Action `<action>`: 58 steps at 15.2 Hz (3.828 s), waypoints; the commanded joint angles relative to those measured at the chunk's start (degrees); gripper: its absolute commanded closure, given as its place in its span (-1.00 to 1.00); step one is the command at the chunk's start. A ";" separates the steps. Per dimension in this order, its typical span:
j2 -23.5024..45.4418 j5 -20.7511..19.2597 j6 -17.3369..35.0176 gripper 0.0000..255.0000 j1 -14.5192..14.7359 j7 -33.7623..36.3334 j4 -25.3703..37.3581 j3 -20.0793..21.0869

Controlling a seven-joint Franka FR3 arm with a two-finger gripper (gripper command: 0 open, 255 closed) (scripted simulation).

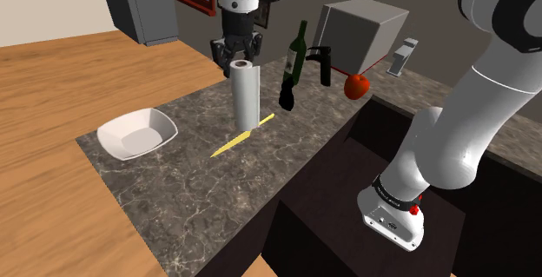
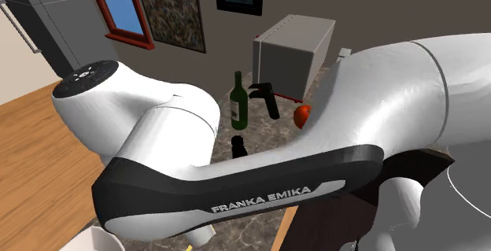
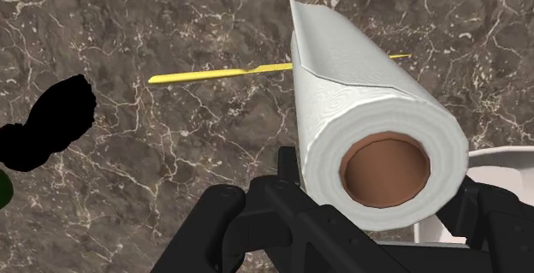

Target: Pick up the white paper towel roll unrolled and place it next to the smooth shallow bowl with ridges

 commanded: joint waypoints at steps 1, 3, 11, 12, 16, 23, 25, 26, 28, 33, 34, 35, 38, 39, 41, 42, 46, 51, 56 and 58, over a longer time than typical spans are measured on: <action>1.77 -0.23 -0.21 1.00 1.42 2.99 1.77 1.44; 3.54 -0.52 -0.83 1.00 2.78 5.63 3.98 2.70; 12.95 -2.77 -4.53 1.00 8.87 15.87 16.18 6.97; 14.41 -3.17 -5.18 1.00 9.75 17.08 18.15 7.38; 20.24 -4.79 -7.22 1.00 13.20 21.27 25.52 8.58; 20.06 -4.84 -1.76 1.00 12.87 21.65 19.86 8.46; 20.14 -4.91 -0.26 1.00 12.81 21.77 18.44 8.43; 20.20 -4.94 0.48 1.00 12.78 21.83 17.76 8.41; 20.37 -5.03 1.93 1.00 12.74 21.96 16.46 8.36; 21.02 -5.32 5.48 1.00 12.66 22.33 13.51 8.24; 21.18 -5.40 6.18 1.00 12.66 22.41 12.97 8.21; 21.36 -5.47 6.87 1.00 12.65 22.49 12.45 8.18; 21.59 -5.57 7.71 1.00 12.65 22.59 11.83 8.14; 21.59 -5.57 7.71 1.00 12.65 22.59 11.83 8.14; 21.59 -5.57 7.71 1.00 12.65 22.59 11.83 8.14; 21.59 -5.57 7.71 1.00 12.65 22.59 11.83 8.14; 21.59 -5.57 7.71 -1.00 12.65 22.59 11.83 8.14; 21.19 -5.39 5.96 -1.00 12.71 22.46 13.20 8.24; 20.47 -5.04 0.92 -1.00 12.98 22.16 17.55 8.46; 20.48 -5.04 0.92 -1.00 12.99 22.16 17.56 8.46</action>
